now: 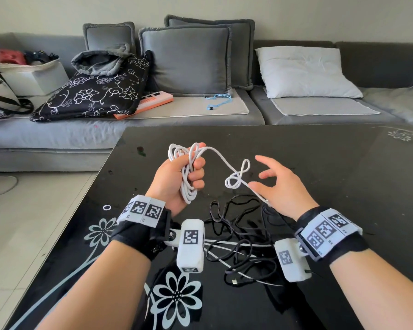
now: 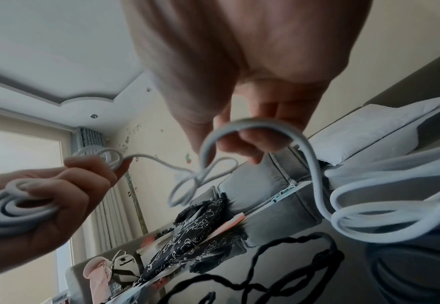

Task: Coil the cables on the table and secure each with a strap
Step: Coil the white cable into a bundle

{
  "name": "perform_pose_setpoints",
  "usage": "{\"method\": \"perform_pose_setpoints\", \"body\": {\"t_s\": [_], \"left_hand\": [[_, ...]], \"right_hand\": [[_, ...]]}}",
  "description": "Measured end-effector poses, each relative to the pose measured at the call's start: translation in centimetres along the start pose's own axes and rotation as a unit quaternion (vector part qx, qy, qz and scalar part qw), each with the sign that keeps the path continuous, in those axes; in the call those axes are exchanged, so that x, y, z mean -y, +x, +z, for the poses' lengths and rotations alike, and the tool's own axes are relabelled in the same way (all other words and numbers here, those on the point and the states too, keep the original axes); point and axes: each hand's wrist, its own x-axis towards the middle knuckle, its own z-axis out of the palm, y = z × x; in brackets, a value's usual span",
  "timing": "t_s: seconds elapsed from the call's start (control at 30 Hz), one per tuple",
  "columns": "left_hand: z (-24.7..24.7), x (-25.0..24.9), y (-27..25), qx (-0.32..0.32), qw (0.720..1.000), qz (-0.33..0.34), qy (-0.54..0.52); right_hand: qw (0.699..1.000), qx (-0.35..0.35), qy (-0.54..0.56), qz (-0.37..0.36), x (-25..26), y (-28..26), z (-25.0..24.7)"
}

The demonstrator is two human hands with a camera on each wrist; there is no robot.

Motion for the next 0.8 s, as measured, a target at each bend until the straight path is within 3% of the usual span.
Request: {"method": "perform_pose_setpoints", "body": {"t_s": [0.07,0.17,0.27,0.5,0.7,0.8], "left_hand": [[-0.4,-0.2,0.1,-0.011,1.0,0.008,-0.003],[-1.0,-0.6,0.3,-0.021,1.0,0.021,-0.008],[-1.7,-1.1,0.4,-0.035,0.999,0.036,-0.008],[-3.6,-2.6,0.5,-0.07,0.995,0.062,-0.043],[-4.3,-2.9,0.5,-0.077,0.993,0.068,-0.066],[-5.2,-3.5,0.7,-0.092,0.988,0.085,-0.092]], "right_hand": [[1.0,-0.012,0.024,0.007,0.3,-0.1,-0.4],[0.997,0.026,0.073,0.012,1.2,-0.3,-0.5],[0.997,0.037,0.062,-0.004,1.2,-0.3,-0.2],[0.984,-0.085,0.152,0.043,0.1,0.5,-0.4],[0.933,-0.15,0.289,0.154,-0.3,0.9,-1.6],[0.884,-0.196,0.359,0.225,-0.5,1.1,-3.0]]}}
